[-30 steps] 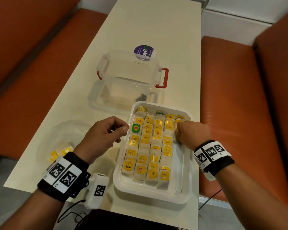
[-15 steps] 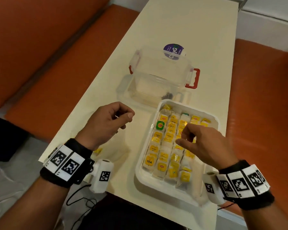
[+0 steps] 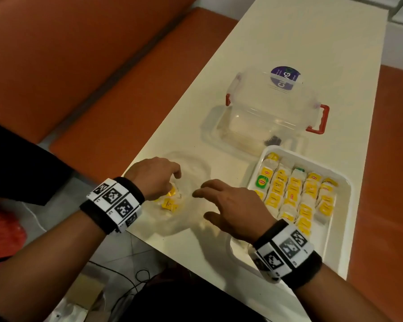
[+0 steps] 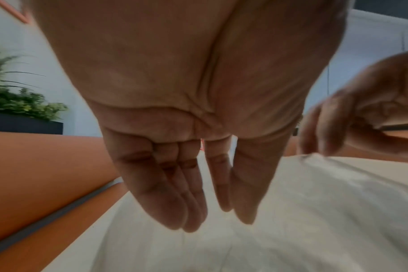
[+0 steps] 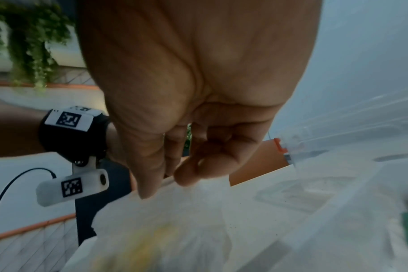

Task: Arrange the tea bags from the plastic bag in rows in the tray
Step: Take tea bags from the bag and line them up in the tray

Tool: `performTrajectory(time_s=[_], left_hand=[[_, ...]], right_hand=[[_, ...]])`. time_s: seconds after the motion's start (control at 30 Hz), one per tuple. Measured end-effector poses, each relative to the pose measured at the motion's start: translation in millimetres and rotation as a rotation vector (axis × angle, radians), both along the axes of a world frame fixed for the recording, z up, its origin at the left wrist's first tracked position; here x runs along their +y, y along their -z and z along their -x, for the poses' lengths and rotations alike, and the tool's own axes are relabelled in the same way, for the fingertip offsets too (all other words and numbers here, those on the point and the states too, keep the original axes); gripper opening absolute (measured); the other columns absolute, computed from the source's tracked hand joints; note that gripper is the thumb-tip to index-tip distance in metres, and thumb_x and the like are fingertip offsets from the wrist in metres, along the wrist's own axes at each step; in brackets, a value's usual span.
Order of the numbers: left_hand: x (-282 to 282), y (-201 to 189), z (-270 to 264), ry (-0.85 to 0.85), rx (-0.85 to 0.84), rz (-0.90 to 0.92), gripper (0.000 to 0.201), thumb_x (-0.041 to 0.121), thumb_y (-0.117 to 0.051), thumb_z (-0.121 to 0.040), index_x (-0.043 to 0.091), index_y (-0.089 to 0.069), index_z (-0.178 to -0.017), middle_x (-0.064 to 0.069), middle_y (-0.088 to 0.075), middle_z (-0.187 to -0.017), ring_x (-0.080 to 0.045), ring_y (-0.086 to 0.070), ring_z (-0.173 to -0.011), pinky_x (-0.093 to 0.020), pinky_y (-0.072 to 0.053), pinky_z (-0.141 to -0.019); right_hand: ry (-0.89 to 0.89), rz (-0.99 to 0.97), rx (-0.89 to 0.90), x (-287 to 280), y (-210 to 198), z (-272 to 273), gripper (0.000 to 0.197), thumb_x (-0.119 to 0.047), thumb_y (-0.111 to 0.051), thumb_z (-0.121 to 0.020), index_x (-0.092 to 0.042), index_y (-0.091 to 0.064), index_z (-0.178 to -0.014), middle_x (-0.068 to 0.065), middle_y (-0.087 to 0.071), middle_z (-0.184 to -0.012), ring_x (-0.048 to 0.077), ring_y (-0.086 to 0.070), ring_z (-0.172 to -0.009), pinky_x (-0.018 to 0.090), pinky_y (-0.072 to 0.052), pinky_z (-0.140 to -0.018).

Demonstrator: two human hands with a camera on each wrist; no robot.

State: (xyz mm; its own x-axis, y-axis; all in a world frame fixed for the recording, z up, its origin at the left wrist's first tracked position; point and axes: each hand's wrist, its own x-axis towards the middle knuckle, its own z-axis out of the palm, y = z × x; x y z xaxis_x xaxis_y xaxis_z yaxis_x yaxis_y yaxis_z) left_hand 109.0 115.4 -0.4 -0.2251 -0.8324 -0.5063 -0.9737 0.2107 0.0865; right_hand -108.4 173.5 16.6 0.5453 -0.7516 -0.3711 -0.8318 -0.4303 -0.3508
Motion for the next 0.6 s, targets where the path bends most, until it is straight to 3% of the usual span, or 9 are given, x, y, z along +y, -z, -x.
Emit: performTrajectory(time_s=[0.1,0.17,0.3,0.43,0.5,0.6], left_hand=[[3,5,6,0.094,-0.074,-0.002,0.034,0.035,-0.059,-0.094,0.039,-0.055,-0.127,0.008,-0.060,-0.122,-0.018,-0.059,-0.102,-0.033,-0.048,-0.072],[6,8,10,0.172,-0.137,-0.033,0.042,0.042,-0.063,-0.091,0.037,-0.052,-0.131,0.007,-0.059,-0.122,-0.019,-0.059,-0.103,-0.032,-0.041,-0.067],[13,17,13,0.263,-0.199,-0.038,0.059,0.050,-0.071,-0.084,0.035,-0.048,-0.136,0.000,-0.054,-0.121,-0.023,-0.054,-0.108,-0.034,-0.044,-0.073],[10,22,10,0.243,-0.203,-0.002,0.059,0.054,-0.074,-0.079,0.030,-0.048,-0.127,-0.005,-0.045,-0.124,-0.026,-0.051,-0.108,-0.035,-0.046,-0.073],[7,25,7,0.234,-0.203,0.013,0.054,0.055,-0.072,-0.081,0.030,-0.049,-0.124,-0.005,-0.044,-0.122,-0.025,-0.051,-0.100,-0.034,-0.043,-0.068],[5,30,4,0.226,-0.158,0.011,0.039,0.054,-0.067,-0.085,0.033,-0.051,-0.113,-0.001,-0.045,-0.115,-0.021,-0.047,-0.088,-0.033,-0.044,-0.066]], right_hand=[[-0.048,0.008,0.078,-8,11,-15,0.051,-0.039,-0.056,-0.099,-0.044,-0.038,-0.146,-0.010,-0.036,-0.150,0.022,-0.063,-0.103,0.030,-0.041,-0.067],[-0.043,0.039,0.117,-11,15,-20,0.049,-0.039,-0.057,-0.098,-0.041,-0.041,-0.144,-0.003,-0.040,-0.140,0.023,-0.062,-0.097,0.032,-0.044,-0.065],[-0.041,0.105,0.092,-14,14,-32,0.057,-0.039,-0.062,-0.095,-0.037,-0.034,-0.145,0.000,-0.049,-0.118,0.024,-0.061,-0.083,0.032,-0.043,-0.059],[-0.038,0.136,0.183,-21,14,-34,0.025,-0.029,-0.049,-0.101,-0.030,-0.062,-0.122,-0.001,-0.059,-0.106,0.024,-0.061,-0.079,0.027,-0.027,-0.050],[-0.031,0.150,0.209,-19,13,-30,0.023,-0.024,-0.047,-0.101,-0.025,-0.067,-0.110,-0.001,-0.059,-0.097,0.023,-0.057,-0.071,0.027,-0.023,-0.048],[-0.027,0.154,0.232,-12,11,-24,0.023,-0.022,-0.046,-0.101,-0.021,-0.069,-0.106,0.001,-0.060,-0.096,0.028,-0.062,-0.076,0.027,-0.017,-0.047]])
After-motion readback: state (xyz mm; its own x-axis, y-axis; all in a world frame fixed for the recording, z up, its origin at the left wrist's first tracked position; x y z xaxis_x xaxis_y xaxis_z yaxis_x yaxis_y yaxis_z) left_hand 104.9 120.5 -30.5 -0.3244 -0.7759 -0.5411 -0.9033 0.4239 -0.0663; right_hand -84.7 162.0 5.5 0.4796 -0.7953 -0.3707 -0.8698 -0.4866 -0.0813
